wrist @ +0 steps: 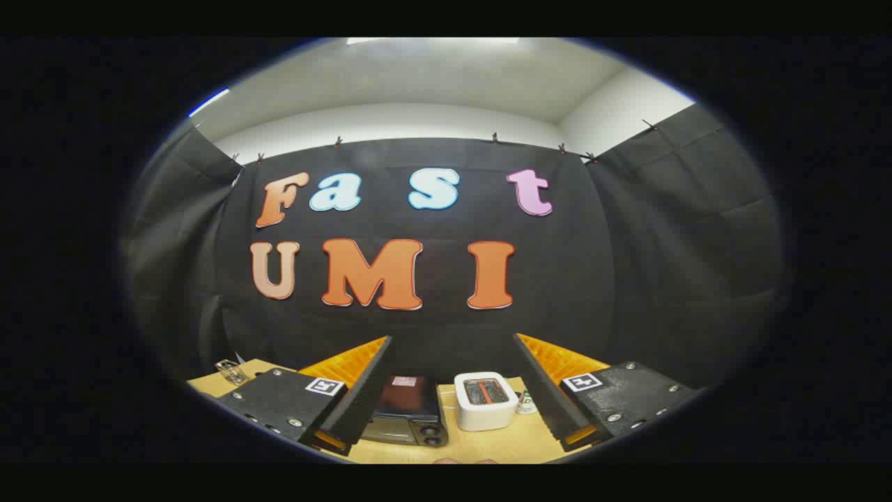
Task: Open the toaster oven, put the food inside, and close the toaster oven door.
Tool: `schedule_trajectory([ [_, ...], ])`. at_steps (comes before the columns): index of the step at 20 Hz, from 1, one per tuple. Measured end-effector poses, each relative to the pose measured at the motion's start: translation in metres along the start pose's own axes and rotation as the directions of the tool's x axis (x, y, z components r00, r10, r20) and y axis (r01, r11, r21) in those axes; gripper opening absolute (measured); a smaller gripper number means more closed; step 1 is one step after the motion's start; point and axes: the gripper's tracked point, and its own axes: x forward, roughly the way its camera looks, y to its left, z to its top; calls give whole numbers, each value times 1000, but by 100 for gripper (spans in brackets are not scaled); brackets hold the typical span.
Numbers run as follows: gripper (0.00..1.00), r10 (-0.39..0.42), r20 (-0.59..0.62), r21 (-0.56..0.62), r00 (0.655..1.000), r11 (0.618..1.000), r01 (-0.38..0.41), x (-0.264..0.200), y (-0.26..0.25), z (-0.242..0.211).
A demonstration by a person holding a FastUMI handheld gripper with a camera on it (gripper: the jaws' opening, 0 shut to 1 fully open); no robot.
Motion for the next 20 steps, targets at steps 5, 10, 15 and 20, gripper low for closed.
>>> schedule_trajectory([
  [5,98,45,16,22,999,999,-46,3,20,12],
  [10,98,63,24,13,998,998,-63,4,17,22],
  [15,98,87,21,14,996,996,-88,-3,14,30],
  [20,98,109,-16,22,994,994,-109,-7,21,18],
])
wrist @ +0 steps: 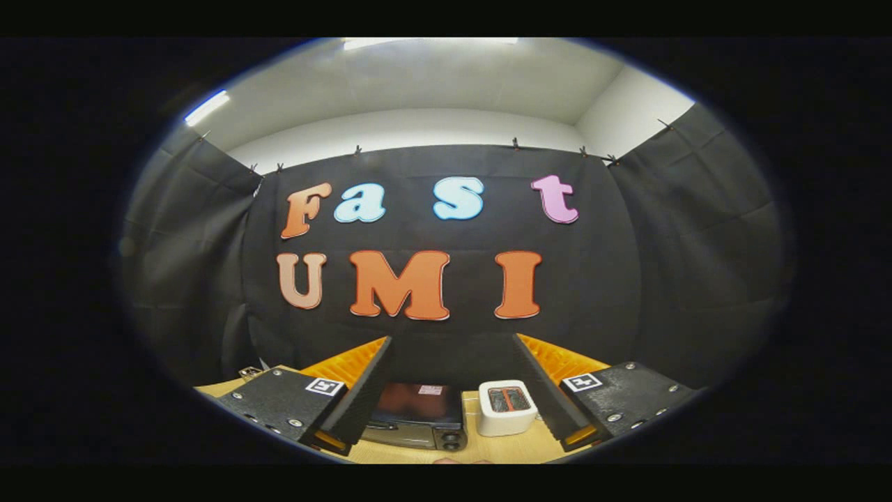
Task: Open the toaster oven, put the food inside, and close the toaster oven door.
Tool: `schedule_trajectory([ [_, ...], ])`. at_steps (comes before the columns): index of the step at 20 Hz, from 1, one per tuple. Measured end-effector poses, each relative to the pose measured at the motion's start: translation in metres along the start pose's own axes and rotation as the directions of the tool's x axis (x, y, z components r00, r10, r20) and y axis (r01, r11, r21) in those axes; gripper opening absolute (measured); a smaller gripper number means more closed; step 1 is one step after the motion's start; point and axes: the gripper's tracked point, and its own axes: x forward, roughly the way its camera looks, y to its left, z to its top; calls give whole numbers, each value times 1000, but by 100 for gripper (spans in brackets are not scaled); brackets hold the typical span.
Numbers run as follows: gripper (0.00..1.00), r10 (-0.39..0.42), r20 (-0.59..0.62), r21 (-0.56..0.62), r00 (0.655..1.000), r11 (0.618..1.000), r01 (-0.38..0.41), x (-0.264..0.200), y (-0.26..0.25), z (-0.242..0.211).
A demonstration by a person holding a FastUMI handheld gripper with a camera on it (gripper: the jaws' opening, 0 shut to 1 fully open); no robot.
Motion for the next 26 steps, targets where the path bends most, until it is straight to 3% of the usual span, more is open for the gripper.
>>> schedule_trajectory([
  [8,98,48,-180,44,982,998,-41,9,56,-80],
  [12,98,84,-294,47,952,996,-73,22,97,-136],
  [16,98,107,-421,74,901,994,-84,38,131,-197],
  [26,98,-15,-511,-40,859,999,-6,64,144,-271],
])
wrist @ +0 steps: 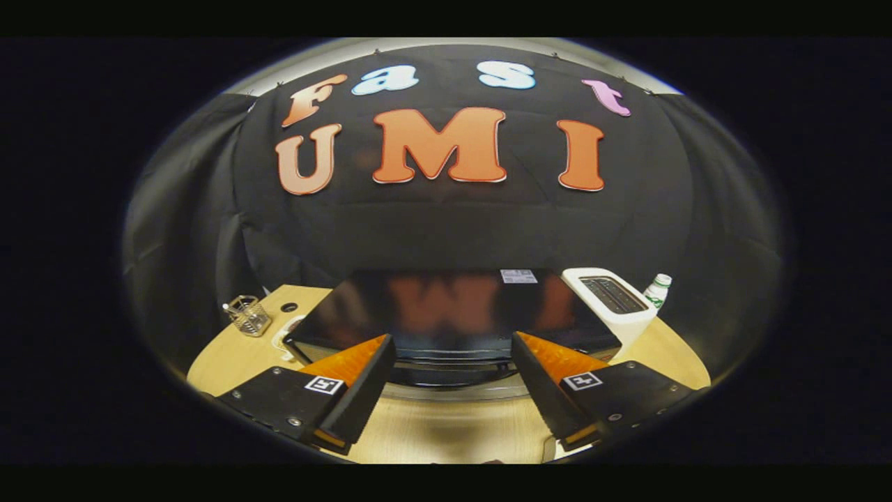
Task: Open the toaster oven, put the food inside, and close the toaster oven door.
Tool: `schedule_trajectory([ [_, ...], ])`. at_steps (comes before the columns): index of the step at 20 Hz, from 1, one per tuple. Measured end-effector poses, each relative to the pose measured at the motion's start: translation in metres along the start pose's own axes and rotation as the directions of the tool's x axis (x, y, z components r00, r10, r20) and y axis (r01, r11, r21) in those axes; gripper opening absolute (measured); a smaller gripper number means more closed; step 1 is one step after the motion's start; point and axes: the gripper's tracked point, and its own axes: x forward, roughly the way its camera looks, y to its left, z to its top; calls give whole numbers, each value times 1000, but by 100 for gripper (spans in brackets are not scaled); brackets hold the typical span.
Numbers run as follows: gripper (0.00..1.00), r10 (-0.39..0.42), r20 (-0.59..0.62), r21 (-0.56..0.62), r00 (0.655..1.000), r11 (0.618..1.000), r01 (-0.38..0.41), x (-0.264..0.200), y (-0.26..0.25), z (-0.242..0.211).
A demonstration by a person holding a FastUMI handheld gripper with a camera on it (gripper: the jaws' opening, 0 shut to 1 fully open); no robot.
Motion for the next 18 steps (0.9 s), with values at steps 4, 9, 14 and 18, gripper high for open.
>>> schedule_trajectory([
  [4,97,11,-12,2,1000,1000,-11,6,4,-8],
  [9,94,46,37,17,998,999,-46,-5,8,-13],
  [14,88,78,61,-17,995,997,-77,-29,9,-29],
  [18,88,120,14,-60,993,991,-119,-65,13,-64],
])
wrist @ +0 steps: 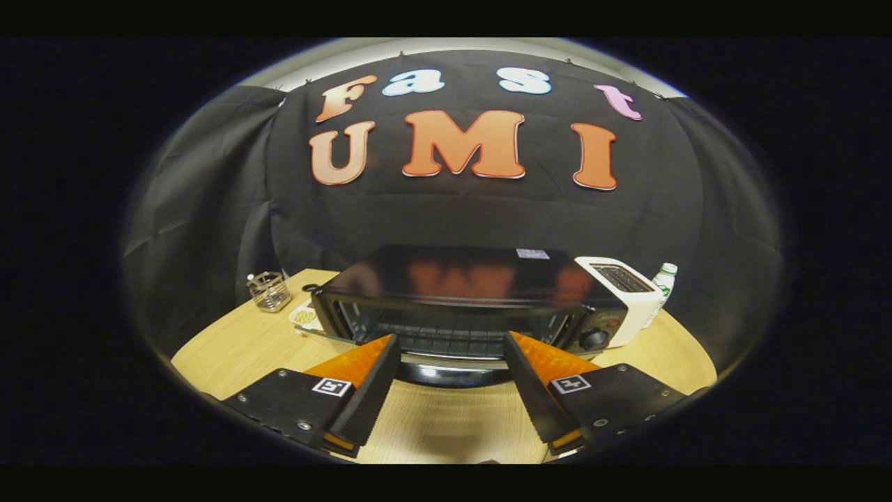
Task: Open the toaster oven, put the food inside, and close the toaster oven door.
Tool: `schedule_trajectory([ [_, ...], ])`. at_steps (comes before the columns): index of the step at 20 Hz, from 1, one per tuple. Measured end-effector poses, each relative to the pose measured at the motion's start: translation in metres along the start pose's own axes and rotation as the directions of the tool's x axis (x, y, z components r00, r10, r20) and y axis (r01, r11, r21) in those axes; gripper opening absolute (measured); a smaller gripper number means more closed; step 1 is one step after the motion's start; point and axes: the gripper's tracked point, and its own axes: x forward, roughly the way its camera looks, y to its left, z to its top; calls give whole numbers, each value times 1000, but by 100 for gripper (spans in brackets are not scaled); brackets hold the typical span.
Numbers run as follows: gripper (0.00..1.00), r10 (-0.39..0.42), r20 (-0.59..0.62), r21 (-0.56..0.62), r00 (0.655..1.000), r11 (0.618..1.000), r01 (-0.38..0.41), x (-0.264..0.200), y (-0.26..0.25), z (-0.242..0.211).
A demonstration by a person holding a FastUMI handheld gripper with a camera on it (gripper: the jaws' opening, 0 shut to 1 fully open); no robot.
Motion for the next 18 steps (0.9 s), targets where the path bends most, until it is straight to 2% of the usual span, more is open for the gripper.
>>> schedule_trajectory([
  [4,88,81,-107,-18,991,996,-84,-19,16,-50],
  [10,88,177,-281,49,943,984,-171,-24,28,-106],
  [15,88,186,-444,99,876,982,-158,-17,27,-151],
  [17,88,188,-424,105,886,982,-158,-8,26,-147],
  [18,87,196,-434,111,880,980,-163,-10,26,-147],
])
